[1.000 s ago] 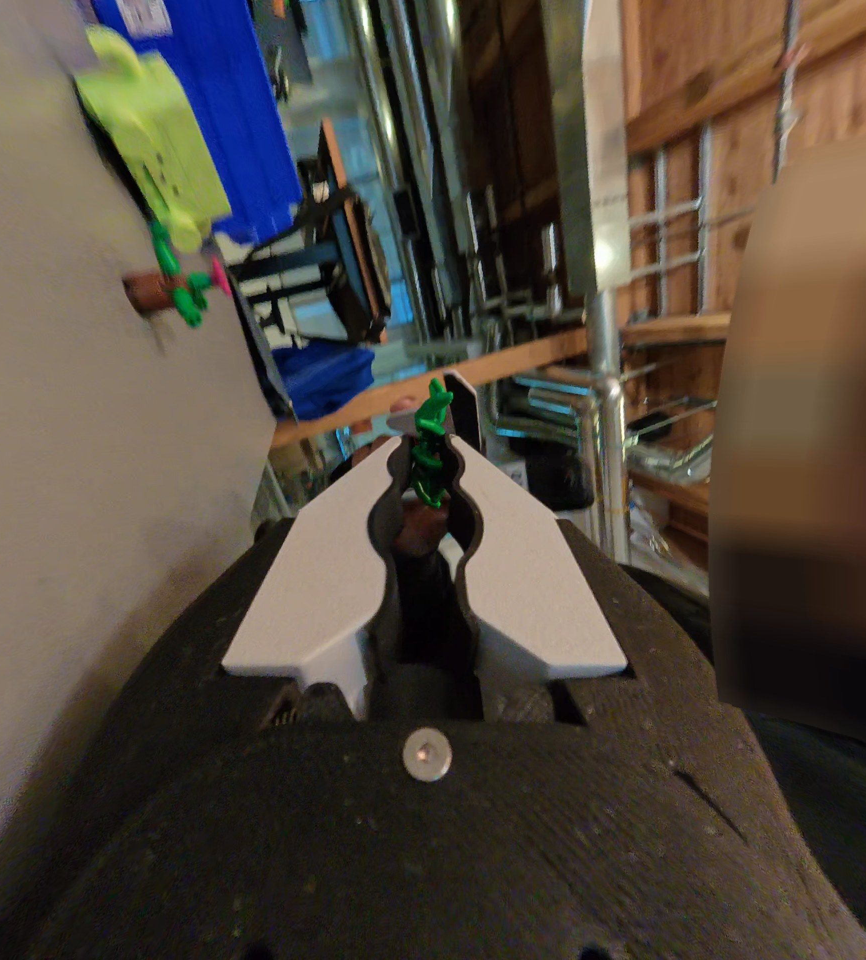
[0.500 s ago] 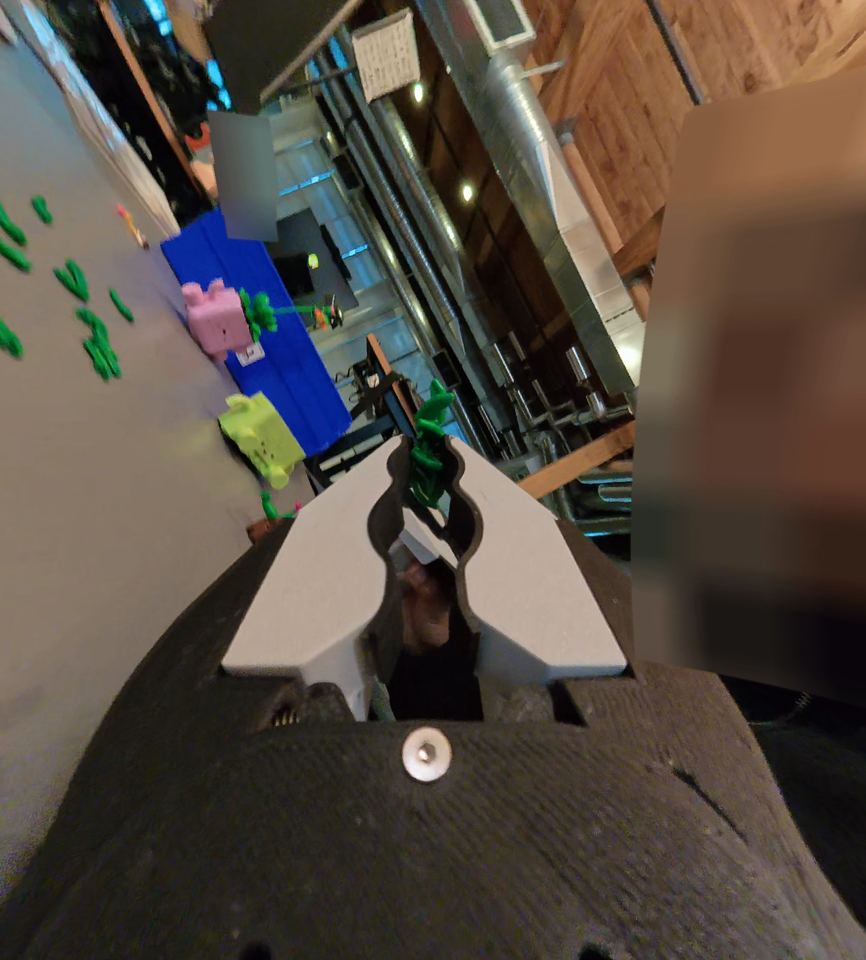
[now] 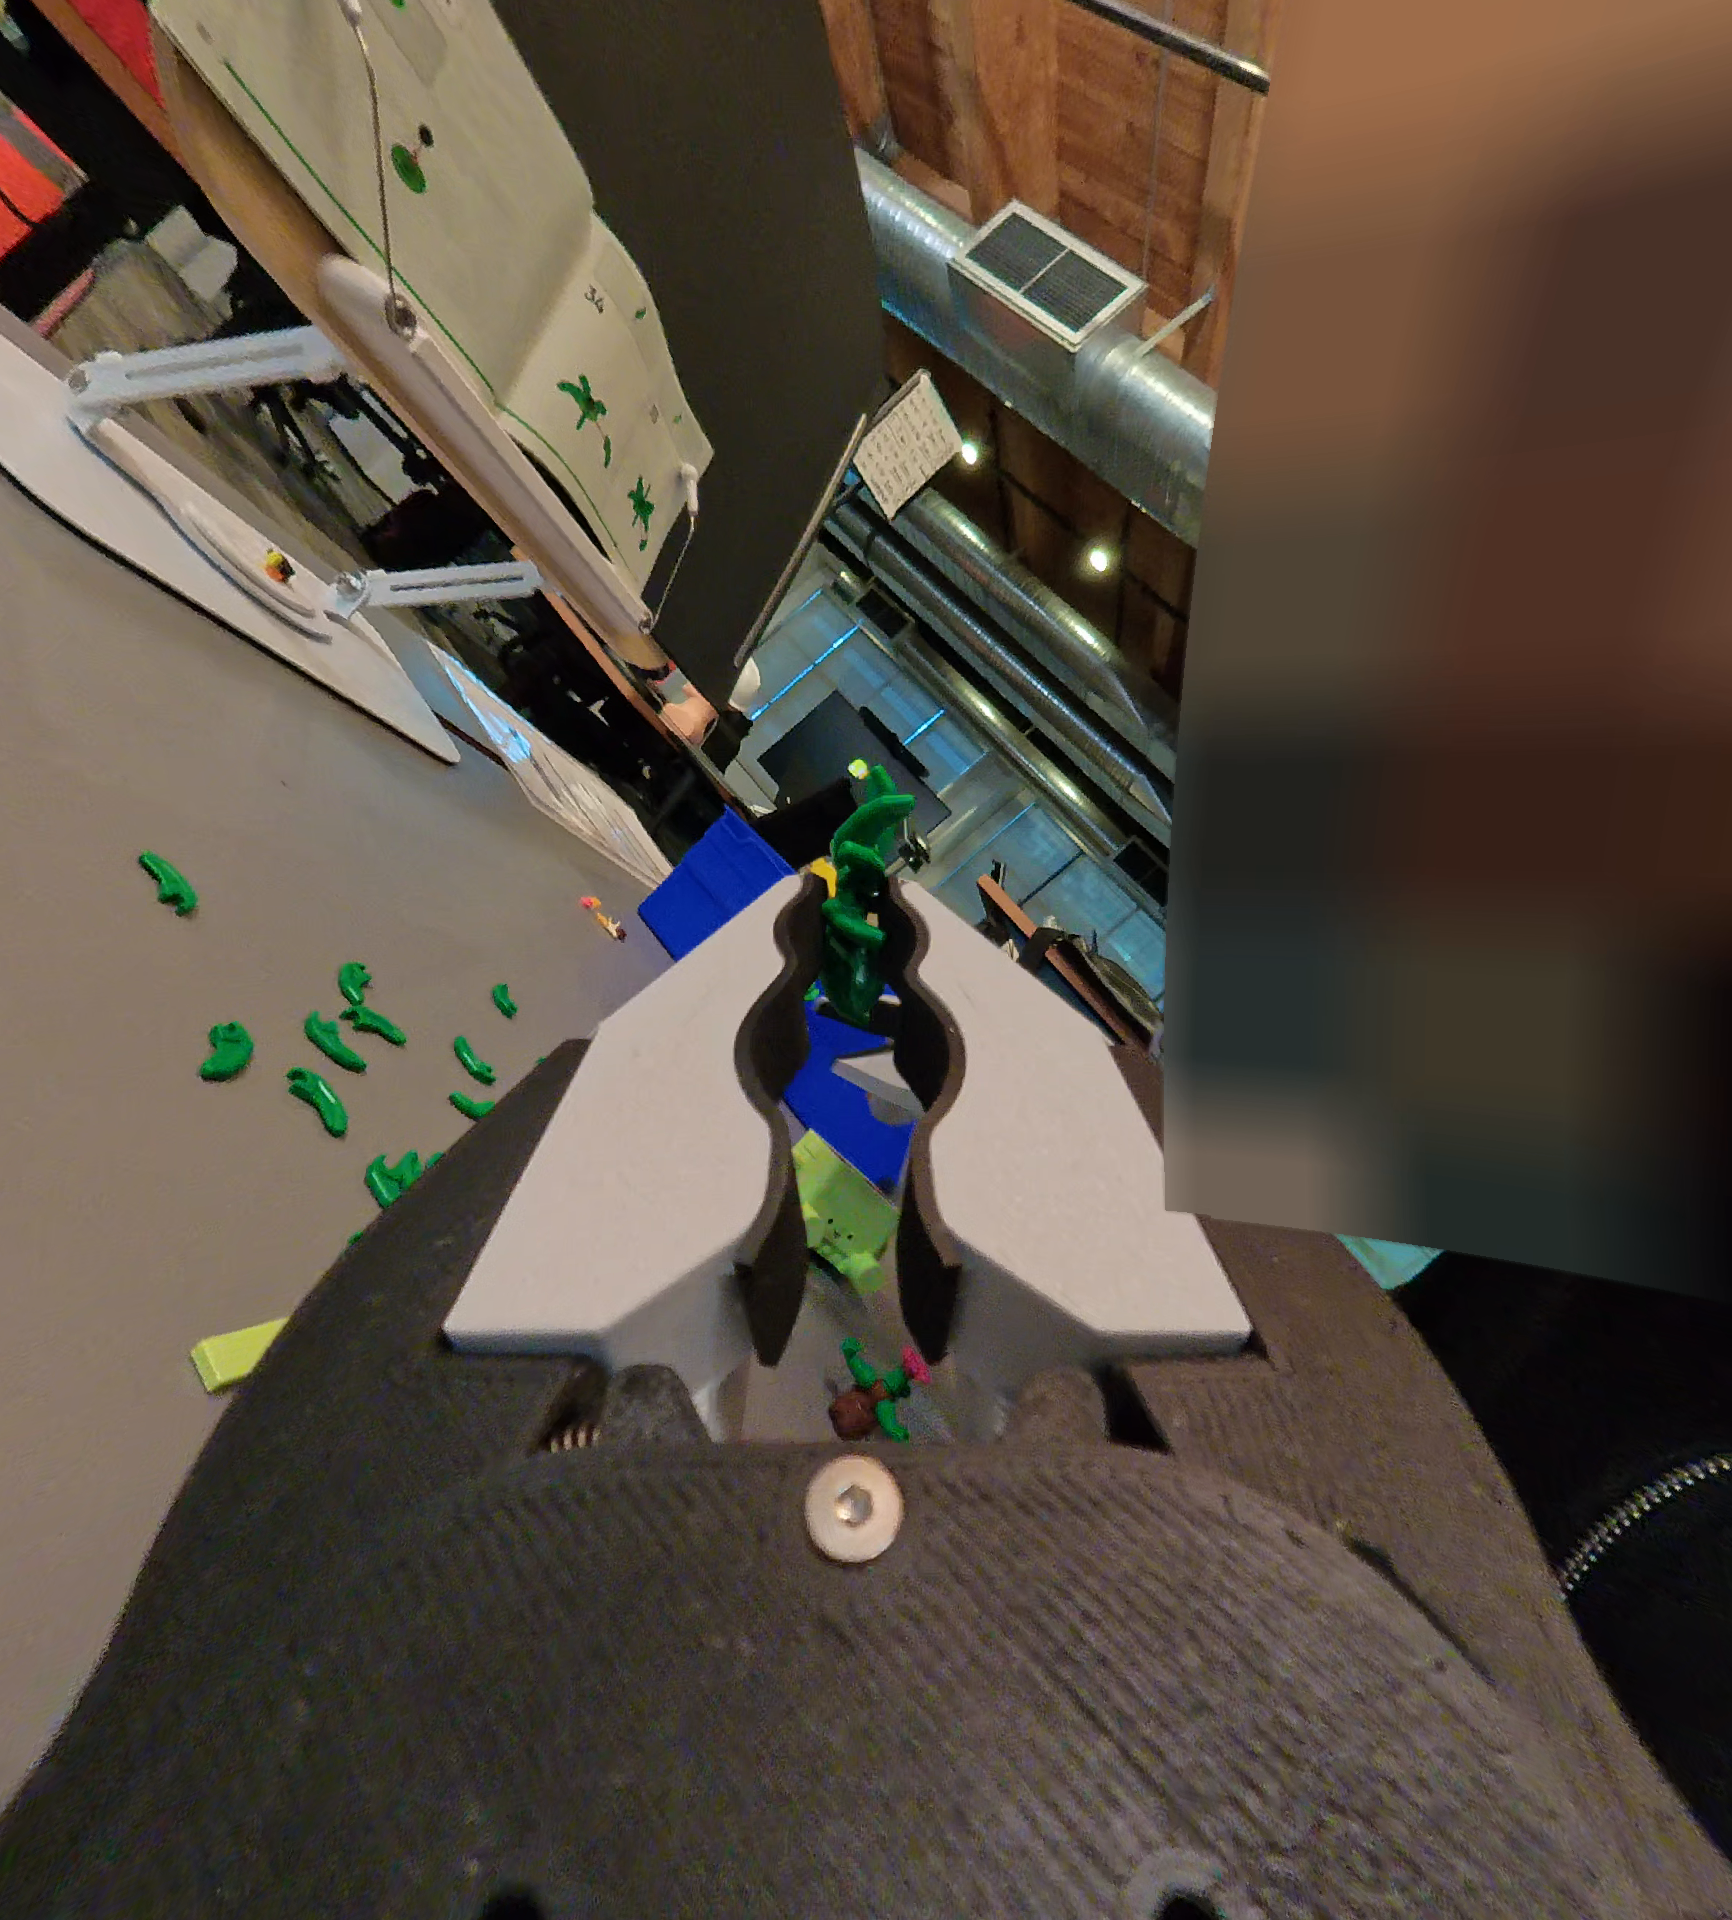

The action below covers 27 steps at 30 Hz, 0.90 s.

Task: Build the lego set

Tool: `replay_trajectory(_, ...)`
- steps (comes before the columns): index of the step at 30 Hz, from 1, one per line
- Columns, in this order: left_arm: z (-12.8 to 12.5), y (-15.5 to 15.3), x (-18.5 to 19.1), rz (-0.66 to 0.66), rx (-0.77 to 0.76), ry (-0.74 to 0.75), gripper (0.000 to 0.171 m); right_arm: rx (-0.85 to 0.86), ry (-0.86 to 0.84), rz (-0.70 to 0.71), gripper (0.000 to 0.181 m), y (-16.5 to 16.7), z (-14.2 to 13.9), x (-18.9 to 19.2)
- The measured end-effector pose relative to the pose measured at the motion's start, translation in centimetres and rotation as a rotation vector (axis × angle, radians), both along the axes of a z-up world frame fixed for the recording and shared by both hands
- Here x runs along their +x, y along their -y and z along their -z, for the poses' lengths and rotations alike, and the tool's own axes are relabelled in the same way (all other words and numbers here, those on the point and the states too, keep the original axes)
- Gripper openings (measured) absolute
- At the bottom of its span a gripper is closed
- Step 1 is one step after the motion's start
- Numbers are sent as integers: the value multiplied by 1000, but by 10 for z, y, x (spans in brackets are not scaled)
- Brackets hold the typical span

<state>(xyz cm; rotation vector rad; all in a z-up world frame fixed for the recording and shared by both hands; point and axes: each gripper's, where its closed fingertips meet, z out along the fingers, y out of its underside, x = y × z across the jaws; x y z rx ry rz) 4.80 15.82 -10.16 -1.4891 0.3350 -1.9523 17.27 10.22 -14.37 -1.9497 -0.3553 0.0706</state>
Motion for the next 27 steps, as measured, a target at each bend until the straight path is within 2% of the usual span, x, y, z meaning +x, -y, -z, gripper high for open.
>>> replay_trajectory(1, 1, 1, 1, 8, -5, -7, 8, -49, 2, -11, 33, -6, 5, 0)
replay_trajectory(3, 0, 10, 1, 40, 10, -2, 8, -126, 16, -4, 43, -17, 13, 2)
replay_trajectory(6, -2, 24, -2, 96, -3, 16, 8, -192, 52, 2, 33, -32, 21, 3)
replay_trajectory(10, -4, 42, -9, 170, -10, 7, 9, -383, 86, 1, 34, -43, 47, 9)
replay_trajectory(14, -4, 63, -15, 226, 45, -47, 9, -487, 170, 60, 26, -40, 62, 35)
replay_trajectory(17, -2, 71, -17, 233, 93, -86, 8, -610, 140, 51, 19, -31, 75, 43)
replay_trajectory(23, 0, 67, -24, 220, 114, -99, 8, -794, 147, 33, 32, -32, 94, 51)
replay_trajectory(27, 5, 56, -28, 191, 98, -103, 8, -834, 128, 14, 17, -39, 97, 50)
